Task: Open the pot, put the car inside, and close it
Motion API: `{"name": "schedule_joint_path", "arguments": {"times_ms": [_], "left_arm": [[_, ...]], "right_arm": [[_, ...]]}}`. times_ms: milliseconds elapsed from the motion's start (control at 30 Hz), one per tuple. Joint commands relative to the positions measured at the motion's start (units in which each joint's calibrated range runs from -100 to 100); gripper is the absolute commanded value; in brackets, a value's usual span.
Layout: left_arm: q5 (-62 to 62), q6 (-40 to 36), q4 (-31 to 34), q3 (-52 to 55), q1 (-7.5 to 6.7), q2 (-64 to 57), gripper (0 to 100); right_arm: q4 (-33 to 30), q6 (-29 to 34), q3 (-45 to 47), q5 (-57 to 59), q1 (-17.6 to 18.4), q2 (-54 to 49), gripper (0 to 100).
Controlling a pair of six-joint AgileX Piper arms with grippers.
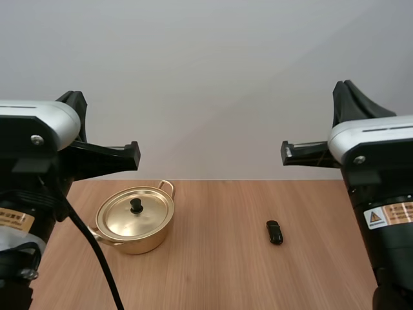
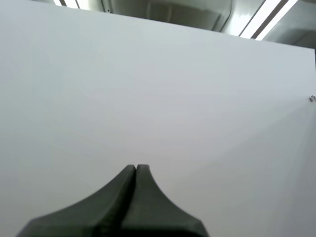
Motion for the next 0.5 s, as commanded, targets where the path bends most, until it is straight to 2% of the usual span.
{"name": "schedule_joint_path", "arguments": {"times_ms": [0, 100, 167, 333, 400, 467], "left_arm": [[5.79, 1.58, 0.00, -1.92, 0.05, 0.00, 0], [22.49, 2.38, 0.00, -7.04, 0.05, 4.91, 0], [34.45, 4.02, -0.69, -10.23, 0.05, 11.25, 0], [61.15, 16.44, -11.37, -19.58, 0.14, 27.40, 0], [66.26, 17.81, -12.24, -23.06, 0.52, 32.87, 0], [68.22, 20.16, -11.88, -25.83, 1.57, 38.34, 0]], "right_arm": [[0.11, -0.01, -4.52, 34.68, 0.02, 0.00, 0], [0.11, -0.99, -8.14, 53.86, 0.02, 0.06, 0], [0.11, -3.39, -8.92, 59.53, 0.02, 0.74, 0], [0.11, -8.03, -8.90, 72.88, 0.02, 2.12, 0], [0.59, -8.13, -8.77, 77.89, 0.02, 2.12, 0], [1.24, -8.50, -8.77, 81.78, 0.02, 2.12, 0]]}}
